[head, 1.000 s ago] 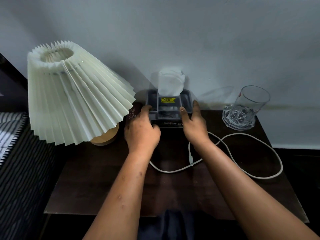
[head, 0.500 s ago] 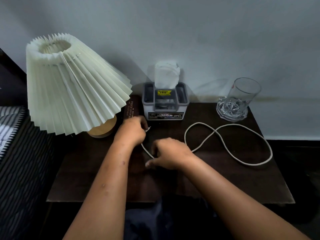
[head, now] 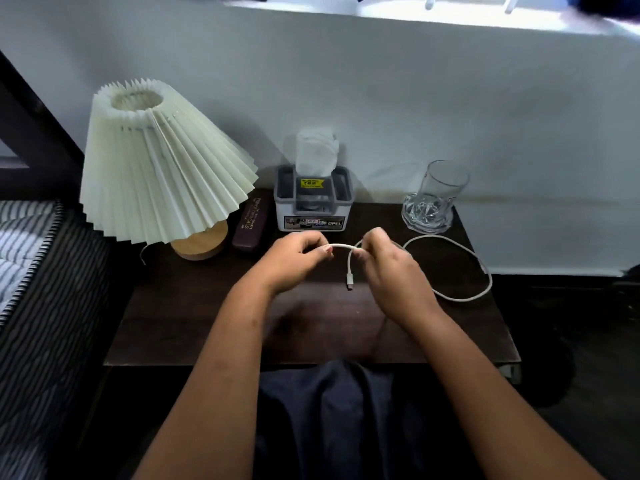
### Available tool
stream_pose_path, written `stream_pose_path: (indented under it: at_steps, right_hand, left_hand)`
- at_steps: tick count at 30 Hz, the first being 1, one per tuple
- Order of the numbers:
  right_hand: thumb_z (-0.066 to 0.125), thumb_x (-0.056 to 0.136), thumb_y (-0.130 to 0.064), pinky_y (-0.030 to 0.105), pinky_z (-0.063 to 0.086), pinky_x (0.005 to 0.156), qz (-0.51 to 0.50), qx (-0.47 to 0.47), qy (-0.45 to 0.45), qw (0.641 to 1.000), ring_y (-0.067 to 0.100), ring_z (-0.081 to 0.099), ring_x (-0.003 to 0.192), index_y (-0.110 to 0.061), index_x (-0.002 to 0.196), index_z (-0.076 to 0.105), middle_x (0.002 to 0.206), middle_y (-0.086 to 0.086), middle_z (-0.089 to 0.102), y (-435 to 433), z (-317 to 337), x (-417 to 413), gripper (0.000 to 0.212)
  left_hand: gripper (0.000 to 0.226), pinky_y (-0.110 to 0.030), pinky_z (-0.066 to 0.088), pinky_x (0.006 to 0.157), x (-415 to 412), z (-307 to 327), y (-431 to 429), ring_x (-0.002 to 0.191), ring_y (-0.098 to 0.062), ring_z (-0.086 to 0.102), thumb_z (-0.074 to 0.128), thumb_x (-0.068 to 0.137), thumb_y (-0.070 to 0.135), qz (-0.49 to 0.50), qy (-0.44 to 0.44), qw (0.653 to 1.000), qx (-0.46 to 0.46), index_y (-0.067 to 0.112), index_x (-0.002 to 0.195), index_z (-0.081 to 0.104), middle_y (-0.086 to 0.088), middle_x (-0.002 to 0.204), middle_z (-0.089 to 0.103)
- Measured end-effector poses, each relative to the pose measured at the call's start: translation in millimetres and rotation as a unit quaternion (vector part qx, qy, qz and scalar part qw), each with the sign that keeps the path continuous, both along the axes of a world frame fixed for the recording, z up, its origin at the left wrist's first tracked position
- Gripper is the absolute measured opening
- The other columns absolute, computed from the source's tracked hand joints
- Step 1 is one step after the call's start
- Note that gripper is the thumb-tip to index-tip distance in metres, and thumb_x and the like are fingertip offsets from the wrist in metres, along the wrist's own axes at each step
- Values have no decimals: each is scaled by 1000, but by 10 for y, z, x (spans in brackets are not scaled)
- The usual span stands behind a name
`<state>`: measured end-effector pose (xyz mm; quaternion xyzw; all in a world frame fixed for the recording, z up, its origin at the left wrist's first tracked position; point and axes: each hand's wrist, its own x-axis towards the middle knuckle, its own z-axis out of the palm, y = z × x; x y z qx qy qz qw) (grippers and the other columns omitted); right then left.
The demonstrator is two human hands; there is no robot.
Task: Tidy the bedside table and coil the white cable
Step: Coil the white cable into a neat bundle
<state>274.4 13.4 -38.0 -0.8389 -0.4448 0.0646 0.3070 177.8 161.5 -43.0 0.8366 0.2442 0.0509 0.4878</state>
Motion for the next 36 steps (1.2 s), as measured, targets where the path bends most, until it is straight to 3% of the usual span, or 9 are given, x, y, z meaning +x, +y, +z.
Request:
stream_pose_path:
  at_steps: [3, 7, 11, 16, 20, 24, 29, 32, 36]
  right_hand:
    - [46, 95, -34, 35, 36, 57, -24, 74, 9, 997, 14, 45, 57, -19, 87, 45, 59, -8, 44, -200, 87, 90, 17]
    - [41, 97, -34, 33, 33, 54, -22, 93, 27, 995, 9, 42, 51, -13, 82, 45, 55, -6, 41, -242, 85, 174, 26]
    - [44, 96, -27, 38, 46, 67, 31, -44, 55, 997, 30, 57, 73, -15, 95, 44, 78, 3, 59, -113, -60, 196, 12]
    - [38, 97, -29, 42, 46, 67, 93, -212, -7, 973, 40, 58, 86, -19, 89, 40, 94, 16, 63, 20, -79, 222, 13]
    - [41, 96, -32, 41, 48, 68, 127, -184, -54, 973, 37, 60, 90, -20, 93, 48, 96, 11, 65, 110, 34, 215, 14]
    - [45, 94, -36, 36, 43, 66, 146, -176, -90, 969, 35, 61, 93, -21, 91, 52, 96, 8, 66, 165, 89, 179, 17]
    - [51, 89, -43, 35, 47, 69, 128, -130, -104, 978, 27, 63, 94, -29, 95, 63, 95, 1, 69, 85, 200, 335, 20]
    - [53, 87, -47, 37, 51, 70, 84, -55, -112, 989, 25, 64, 91, -31, 97, 64, 94, -2, 70, -15, 259, 474, 22]
    - [60, 80, -51, 31, 44, 64, 40, -6, -127, 991, 17, 62, 80, -29, 85, 65, 83, -6, 67, -114, 298, 599, 23]
  left_hand:
    - [28, -25, 43, 53, 13, 204, -324, 41, -8, 45, 39, 99, 18, 16, -135, 945, -297, 12, 74, 50, 7, 45, 49]
    - [32, -11, 21, 31, -5, 356, -553, 30, -1, 24, 31, 99, 25, 78, -303, 750, -583, 10, 82, 53, 7, 40, 30]
    - [33, -9, 23, 32, 55, 400, -499, 31, -5, 31, 28, 99, 25, 141, -406, 633, -644, 10, 94, 57, 6, 45, 38]
    - [22, -17, 50, 46, 216, 325, -315, 41, -5, 50, 37, 98, 18, 282, -458, 573, -618, 9, 99, 57, 4, 59, 62]
    - [18, -28, 58, 71, 391, 251, -178, 74, -12, 71, 35, 99, 15, 314, -472, 611, -553, 14, 100, 53, 4, 76, 73]
    - [29, -27, 45, 87, 573, 180, -234, 101, -22, 62, 28, 101, 9, 312, -421, 741, -420, 15, 126, 39, 2, 96, 65]
    - [38, -23, 52, 84, 637, 49, -221, 90, -20, 63, 30, 99, 5, 244, -292, 916, -130, 7, 136, 35, -4, 94, 62]
    - [38, -5, 42, 76, 578, 45, -252, 79, -7, 57, 37, 97, 4, 134, -153, 979, 0, 6, 135, 43, -1, 97, 58]
    - [27, -25, 48, 53, 487, 89, -340, 46, -7, 40, 33, 100, 13, 15, -23, 985, -169, 15, 111, 57, -1, 59, 42]
